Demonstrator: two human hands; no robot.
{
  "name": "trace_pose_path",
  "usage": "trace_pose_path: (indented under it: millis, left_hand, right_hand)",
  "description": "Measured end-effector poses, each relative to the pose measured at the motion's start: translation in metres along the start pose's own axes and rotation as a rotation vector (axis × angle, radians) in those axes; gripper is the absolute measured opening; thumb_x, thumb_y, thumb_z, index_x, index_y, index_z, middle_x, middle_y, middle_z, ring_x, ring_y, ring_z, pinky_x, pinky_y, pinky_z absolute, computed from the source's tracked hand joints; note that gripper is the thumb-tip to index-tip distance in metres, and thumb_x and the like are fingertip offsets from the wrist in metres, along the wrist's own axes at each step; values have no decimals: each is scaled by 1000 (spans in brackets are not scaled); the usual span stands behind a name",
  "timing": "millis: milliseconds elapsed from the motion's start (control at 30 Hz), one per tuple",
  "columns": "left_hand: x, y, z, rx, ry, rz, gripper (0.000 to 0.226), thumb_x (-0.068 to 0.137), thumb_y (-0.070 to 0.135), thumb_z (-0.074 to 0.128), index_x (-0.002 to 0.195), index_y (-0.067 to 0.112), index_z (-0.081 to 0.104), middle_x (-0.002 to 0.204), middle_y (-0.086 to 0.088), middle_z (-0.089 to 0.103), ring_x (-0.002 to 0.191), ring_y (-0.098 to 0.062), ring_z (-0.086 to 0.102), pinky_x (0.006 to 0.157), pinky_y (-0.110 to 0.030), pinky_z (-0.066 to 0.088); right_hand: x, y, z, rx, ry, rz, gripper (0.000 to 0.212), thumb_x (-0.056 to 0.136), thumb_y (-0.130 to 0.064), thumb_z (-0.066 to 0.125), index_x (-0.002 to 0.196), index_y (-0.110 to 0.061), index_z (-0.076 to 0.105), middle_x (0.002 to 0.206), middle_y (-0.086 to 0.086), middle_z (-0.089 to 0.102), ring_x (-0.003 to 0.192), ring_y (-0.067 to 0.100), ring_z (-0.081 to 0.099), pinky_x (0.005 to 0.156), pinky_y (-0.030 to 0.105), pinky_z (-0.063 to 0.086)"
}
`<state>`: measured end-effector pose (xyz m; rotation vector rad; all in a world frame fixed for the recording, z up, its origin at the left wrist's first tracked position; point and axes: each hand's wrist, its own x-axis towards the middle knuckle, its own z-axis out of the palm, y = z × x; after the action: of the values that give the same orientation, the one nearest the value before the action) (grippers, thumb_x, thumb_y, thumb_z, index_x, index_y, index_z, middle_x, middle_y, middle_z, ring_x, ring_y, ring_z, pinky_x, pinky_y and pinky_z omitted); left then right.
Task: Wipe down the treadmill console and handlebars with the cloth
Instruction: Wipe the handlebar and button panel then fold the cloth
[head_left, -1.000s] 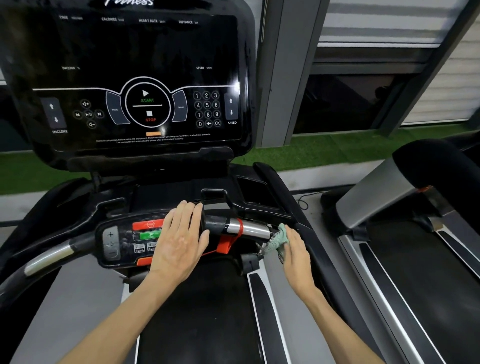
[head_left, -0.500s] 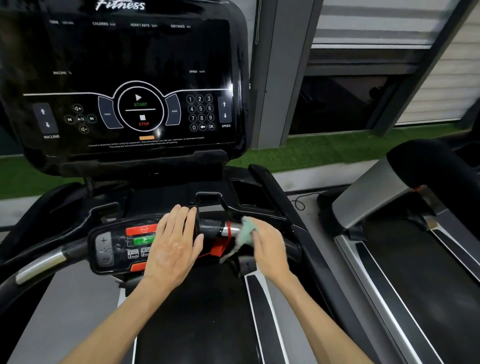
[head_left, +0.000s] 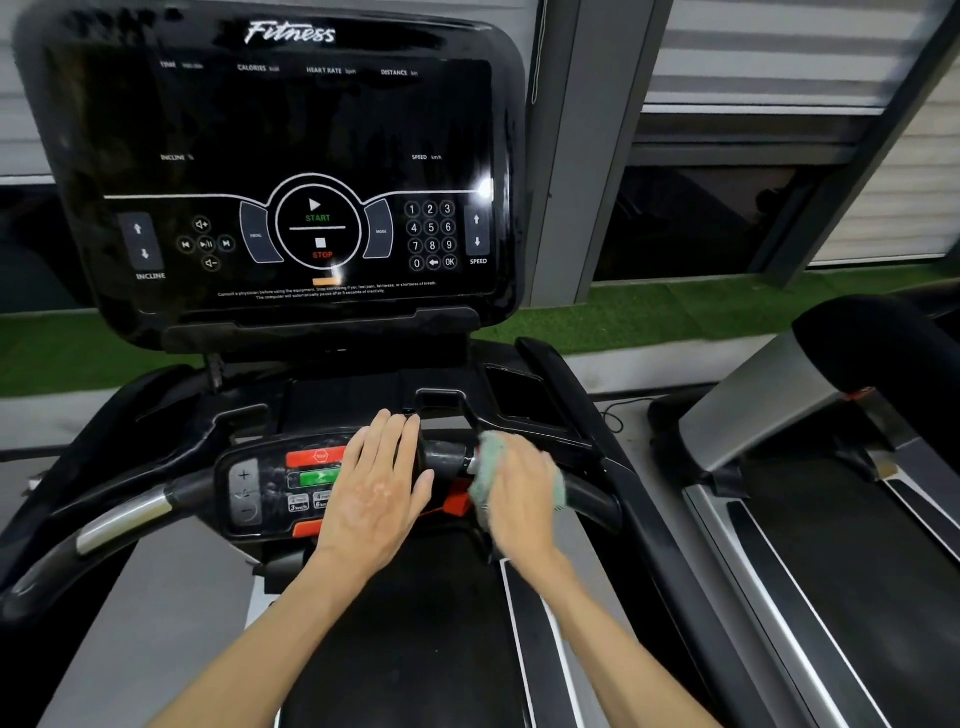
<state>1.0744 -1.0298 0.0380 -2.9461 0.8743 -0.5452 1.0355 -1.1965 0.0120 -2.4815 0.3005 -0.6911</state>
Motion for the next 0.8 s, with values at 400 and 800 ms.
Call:
trace_pose_path:
  millis: [400,800]
  left_hand:
    - [-8,-13,-6,12,-29,-3,77,97,52,28,150,-3,30,154,-21,35,144,-33,34,116,-44,31]
    - [-10,-29,-8,17,-60,124,99,81,67,56,147,-4,34,146,-20,45,139,-33,41,115,-45,36]
  right_hand:
    - [-1,23,-3,-136,-143,-79,47,100,-31,16,132,-18,48,120,-6,57,112,14,52,96,37,41]
    - [-4,-16,10,-108,-217,-389,50,96,-21,31,143,-7,38,144,7,46,134,20,40,114,38,27]
